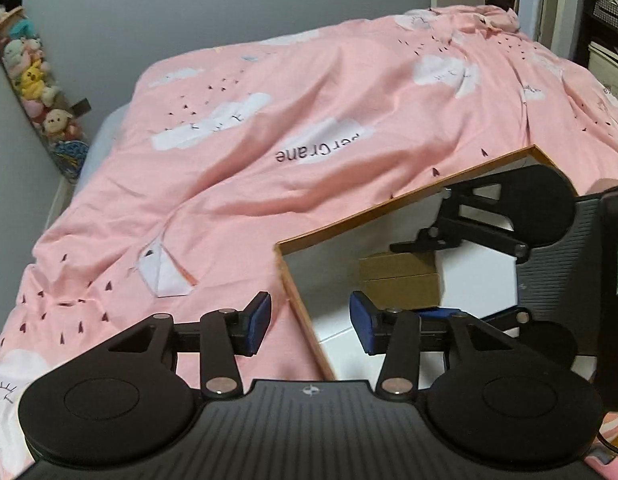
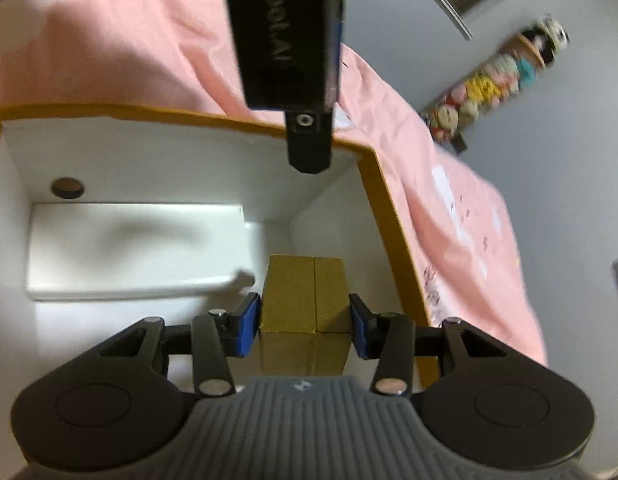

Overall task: Organize objects
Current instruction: 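Lower white box into orange box, open left gripper while right gripper lowers gold cube, then open the right gripper to release the gold cube inside the orange box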

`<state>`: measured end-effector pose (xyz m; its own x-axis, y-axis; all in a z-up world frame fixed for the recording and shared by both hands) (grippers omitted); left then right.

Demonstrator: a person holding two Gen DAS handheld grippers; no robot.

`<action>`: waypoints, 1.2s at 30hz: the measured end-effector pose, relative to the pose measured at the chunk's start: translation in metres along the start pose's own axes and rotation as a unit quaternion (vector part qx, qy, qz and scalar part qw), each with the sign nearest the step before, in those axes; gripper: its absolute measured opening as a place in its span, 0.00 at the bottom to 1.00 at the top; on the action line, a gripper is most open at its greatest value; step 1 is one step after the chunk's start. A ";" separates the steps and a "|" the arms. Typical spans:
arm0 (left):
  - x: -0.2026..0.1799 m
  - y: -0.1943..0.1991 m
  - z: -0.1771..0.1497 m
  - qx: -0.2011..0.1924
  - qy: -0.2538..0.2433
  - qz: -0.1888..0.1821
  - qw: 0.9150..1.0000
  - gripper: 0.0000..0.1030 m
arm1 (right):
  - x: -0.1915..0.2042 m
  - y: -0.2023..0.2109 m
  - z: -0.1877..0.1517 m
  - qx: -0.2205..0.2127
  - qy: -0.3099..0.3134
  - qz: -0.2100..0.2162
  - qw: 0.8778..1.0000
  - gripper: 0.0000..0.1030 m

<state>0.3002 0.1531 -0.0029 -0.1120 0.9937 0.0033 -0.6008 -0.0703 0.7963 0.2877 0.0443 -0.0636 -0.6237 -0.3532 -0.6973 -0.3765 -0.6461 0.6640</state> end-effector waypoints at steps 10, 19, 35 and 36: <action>0.027 -0.003 -0.026 0.032 0.049 -0.017 0.998 0.52 | 0.008 -0.030 0.030 -0.003 0.047 0.003 0.999 0.46; 0.031 -0.003 -0.030 0.032 0.058 -0.024 0.998 0.52 | 0.006 -0.022 0.031 -0.004 0.057 -0.042 0.998 0.66; 0.030 0.004 -0.034 0.034 0.073 -0.022 0.997 0.52 | -0.005 0.011 -0.029 0.102 -0.194 0.043 0.975 0.86; 0.030 0.004 -0.034 0.034 0.073 -0.021 0.996 0.52 | -0.005 0.013 -0.031 0.109 -0.214 0.049 0.969 0.87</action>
<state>0.2675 0.1793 -0.0202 -0.2049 0.9719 -0.1161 -0.5523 -0.0169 0.8334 0.3073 0.0166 -0.0601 -0.8737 -0.0626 -0.4825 -0.4074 -0.4481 0.7958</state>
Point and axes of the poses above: each gripper's, at about its wrist camera, not at the fingertips, and y roughly against the way its jaws point, x to its left, z to its top, the point moved 2 cm from there along -y, roughly the way its jaws point, and after that the axes turned 13 degrees about y, right-handed, at the moved point
